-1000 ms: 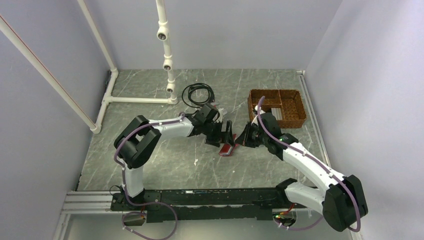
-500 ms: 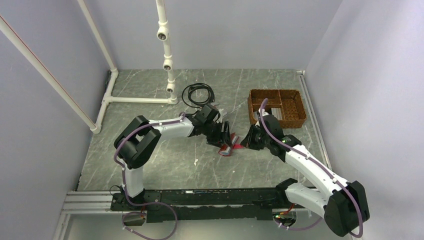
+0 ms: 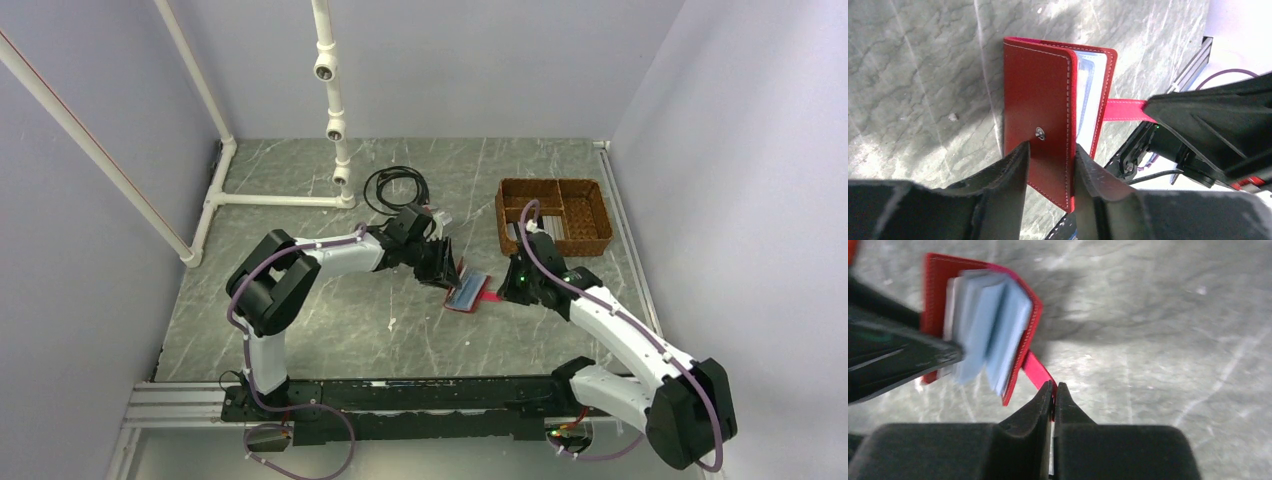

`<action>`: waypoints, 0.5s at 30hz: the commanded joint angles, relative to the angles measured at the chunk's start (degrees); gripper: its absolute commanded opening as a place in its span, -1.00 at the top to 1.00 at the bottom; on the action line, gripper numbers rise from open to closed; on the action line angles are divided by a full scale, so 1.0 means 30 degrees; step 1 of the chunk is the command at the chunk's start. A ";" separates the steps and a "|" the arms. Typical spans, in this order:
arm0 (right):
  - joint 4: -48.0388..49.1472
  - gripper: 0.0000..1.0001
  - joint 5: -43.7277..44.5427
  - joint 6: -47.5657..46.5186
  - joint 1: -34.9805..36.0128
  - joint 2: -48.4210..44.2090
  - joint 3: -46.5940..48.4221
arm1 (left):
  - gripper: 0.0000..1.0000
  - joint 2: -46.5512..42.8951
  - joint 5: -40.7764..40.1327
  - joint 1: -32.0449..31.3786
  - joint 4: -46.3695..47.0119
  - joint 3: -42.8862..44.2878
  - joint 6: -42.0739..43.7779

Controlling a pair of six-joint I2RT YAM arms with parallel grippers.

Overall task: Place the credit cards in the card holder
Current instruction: Open the card holder at the center of the board.

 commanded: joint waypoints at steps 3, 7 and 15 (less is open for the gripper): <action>-0.4522 0.43 0.7219 0.1197 0.0591 0.1570 0.2636 | 0.42 0.0809 -0.0927 0.0361 -0.0741 -0.0173 0.0110; -0.2664 -0.13 0.4265 -0.0227 0.1990 0.2245 0.4000 | 0.41 0.0951 -0.0404 0.0377 -0.0529 -0.0275 0.0098; 0.3018 -0.21 -0.1653 0.0212 0.2101 0.3727 0.3147 | 0.41 0.1104 -0.0276 0.0419 -0.0454 -0.0319 0.0079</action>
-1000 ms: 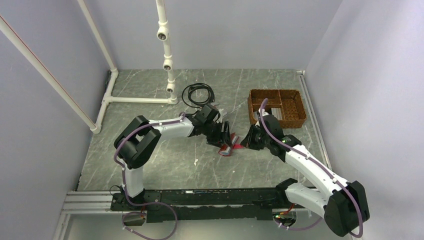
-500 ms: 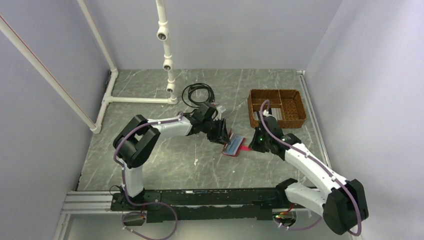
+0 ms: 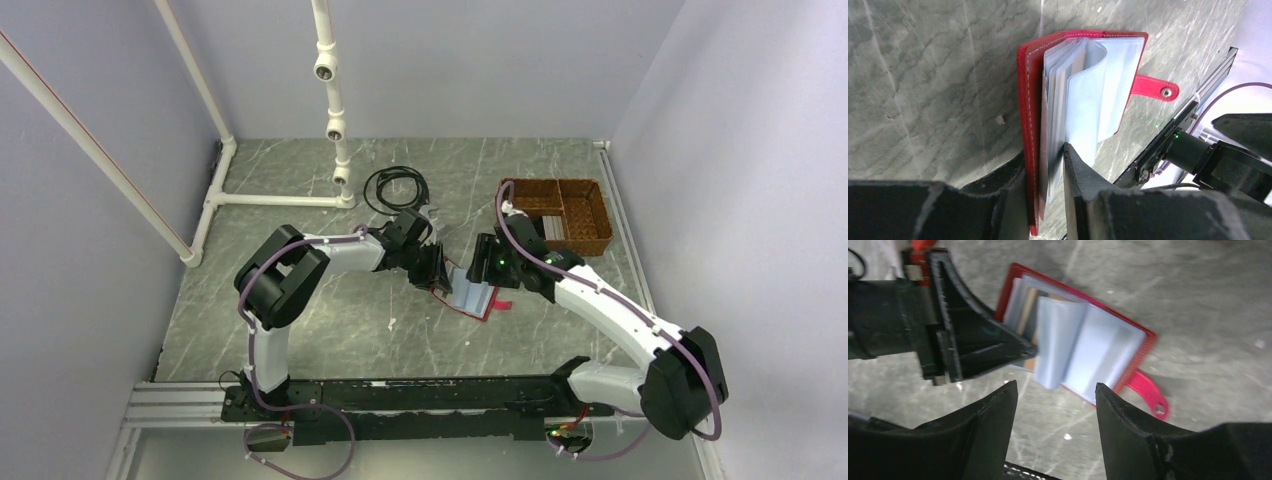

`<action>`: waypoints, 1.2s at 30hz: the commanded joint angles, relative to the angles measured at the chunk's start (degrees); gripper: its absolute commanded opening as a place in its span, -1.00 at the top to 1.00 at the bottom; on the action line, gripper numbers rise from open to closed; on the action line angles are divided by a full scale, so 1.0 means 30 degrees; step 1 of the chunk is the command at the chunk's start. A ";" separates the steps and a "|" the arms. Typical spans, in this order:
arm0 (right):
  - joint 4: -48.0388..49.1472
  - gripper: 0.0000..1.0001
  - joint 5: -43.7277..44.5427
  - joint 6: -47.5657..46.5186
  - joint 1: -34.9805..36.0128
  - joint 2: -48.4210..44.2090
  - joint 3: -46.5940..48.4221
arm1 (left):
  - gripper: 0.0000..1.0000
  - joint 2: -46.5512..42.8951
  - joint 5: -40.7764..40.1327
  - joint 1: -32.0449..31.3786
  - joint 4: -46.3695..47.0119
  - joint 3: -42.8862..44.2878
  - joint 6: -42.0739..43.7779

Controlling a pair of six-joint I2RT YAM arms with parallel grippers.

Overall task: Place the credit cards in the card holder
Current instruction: Open the card holder at the center of the board.

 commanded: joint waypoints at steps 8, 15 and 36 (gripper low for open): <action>0.4256 -0.30 -0.1996 -0.0101 0.0479 0.4263 -0.0083 | 0.40 0.0177 0.0098 0.0018 -0.0322 0.0163 0.0260; 0.3846 -0.12 0.1252 0.0334 0.1214 0.6079 0.0034 | 0.38 0.0048 0.0154 0.0048 -0.0132 0.0006 0.0176; 0.1277 -0.28 0.2655 0.0368 0.1652 0.0929 -0.0561 | 0.94 -0.0245 0.1681 0.0818 0.1505 -0.0975 -0.0274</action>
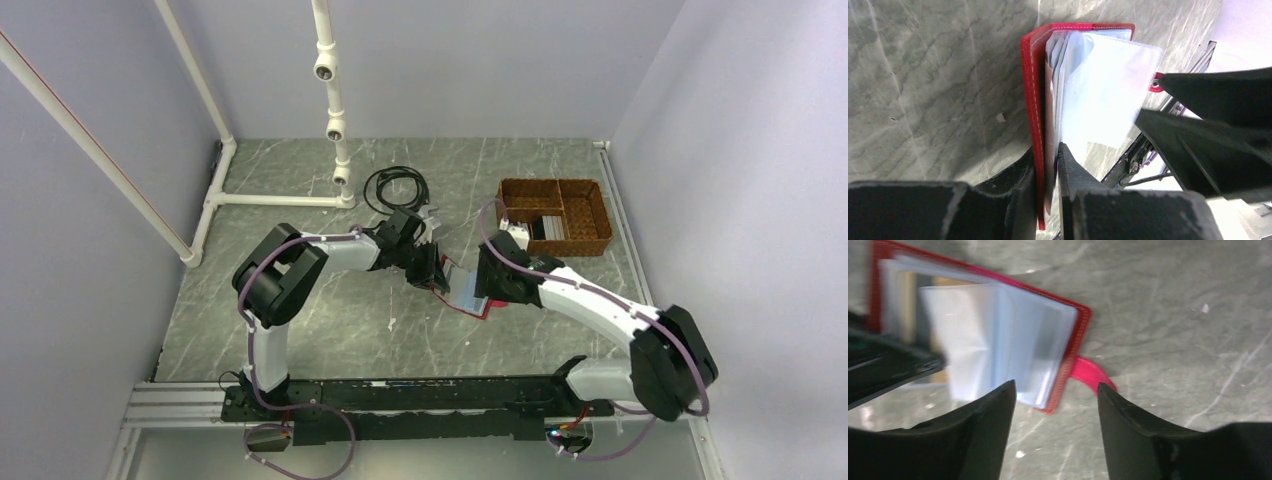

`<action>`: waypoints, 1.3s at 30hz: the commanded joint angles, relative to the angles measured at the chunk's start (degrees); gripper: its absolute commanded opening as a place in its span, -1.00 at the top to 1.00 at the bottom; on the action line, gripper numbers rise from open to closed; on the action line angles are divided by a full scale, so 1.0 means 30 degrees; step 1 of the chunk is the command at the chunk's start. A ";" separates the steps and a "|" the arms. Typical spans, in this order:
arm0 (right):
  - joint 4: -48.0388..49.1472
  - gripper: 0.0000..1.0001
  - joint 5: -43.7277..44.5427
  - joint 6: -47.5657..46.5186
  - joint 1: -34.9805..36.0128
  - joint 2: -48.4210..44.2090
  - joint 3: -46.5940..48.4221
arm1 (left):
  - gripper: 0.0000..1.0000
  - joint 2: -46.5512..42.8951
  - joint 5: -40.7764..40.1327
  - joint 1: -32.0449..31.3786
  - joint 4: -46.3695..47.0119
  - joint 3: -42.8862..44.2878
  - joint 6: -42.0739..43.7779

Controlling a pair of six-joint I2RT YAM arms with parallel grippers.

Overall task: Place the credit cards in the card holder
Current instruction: Open the card holder at the center of the board.

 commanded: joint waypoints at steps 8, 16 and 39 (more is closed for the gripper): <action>0.3398 -0.52 -0.3451 -0.1604 0.0637 0.0377 0.1979 | 0.95 -0.1060 0.0974 -0.0078 0.1519 -0.0408 -0.0208; 0.3622 -0.52 -0.1754 -0.1727 0.1178 0.3671 0.2665 | 0.92 -0.0791 0.1022 -0.0082 0.1862 -0.0720 -0.0705; 0.0331 -0.52 0.0128 -0.1508 0.1366 -0.2445 0.1136 | 1.00 -0.1594 0.1411 -0.0154 0.2027 -0.0863 -0.0423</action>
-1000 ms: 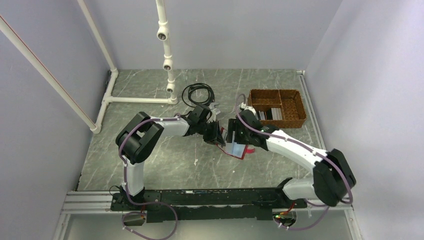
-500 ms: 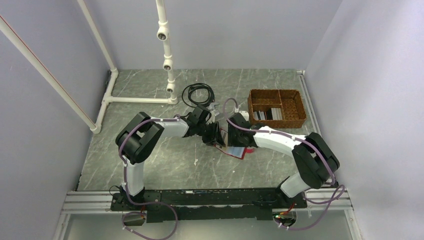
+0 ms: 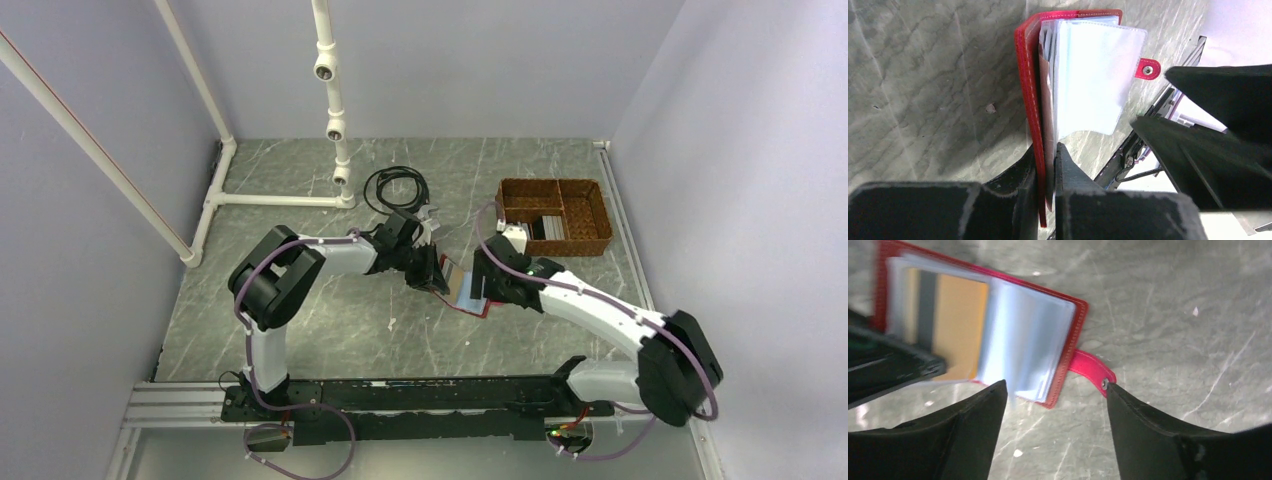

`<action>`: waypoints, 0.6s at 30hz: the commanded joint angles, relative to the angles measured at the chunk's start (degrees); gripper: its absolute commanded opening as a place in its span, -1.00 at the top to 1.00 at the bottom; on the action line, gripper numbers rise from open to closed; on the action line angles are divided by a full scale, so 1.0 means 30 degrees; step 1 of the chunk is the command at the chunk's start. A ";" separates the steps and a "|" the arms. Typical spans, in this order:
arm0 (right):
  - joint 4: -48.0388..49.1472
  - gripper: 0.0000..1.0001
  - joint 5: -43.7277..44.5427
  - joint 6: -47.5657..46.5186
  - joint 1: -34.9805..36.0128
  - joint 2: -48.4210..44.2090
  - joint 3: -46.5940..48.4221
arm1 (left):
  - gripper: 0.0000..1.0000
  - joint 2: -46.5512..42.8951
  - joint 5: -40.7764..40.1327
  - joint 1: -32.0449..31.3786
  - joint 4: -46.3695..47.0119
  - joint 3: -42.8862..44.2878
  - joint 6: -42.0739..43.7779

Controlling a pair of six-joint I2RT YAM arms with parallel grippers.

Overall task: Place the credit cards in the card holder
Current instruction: Open the card holder at the center of the board.

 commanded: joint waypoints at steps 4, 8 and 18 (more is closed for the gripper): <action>0.2274 -0.76 -0.2113 -0.1894 0.0222 -0.1129 0.1571 | 1.00 -0.1242 -0.0080 -0.0300 -0.0681 0.0759 0.0551; 0.1917 -0.73 -0.1308 -0.1688 0.0162 0.1966 0.2699 | 1.00 -0.0817 -0.0270 -0.0289 -0.0949 0.0887 0.0386; 0.1989 0.15 -0.4108 -0.1641 -0.2835 0.0270 0.0491 | 0.26 -0.1169 -0.0668 -0.0126 -0.2922 0.0246 0.0944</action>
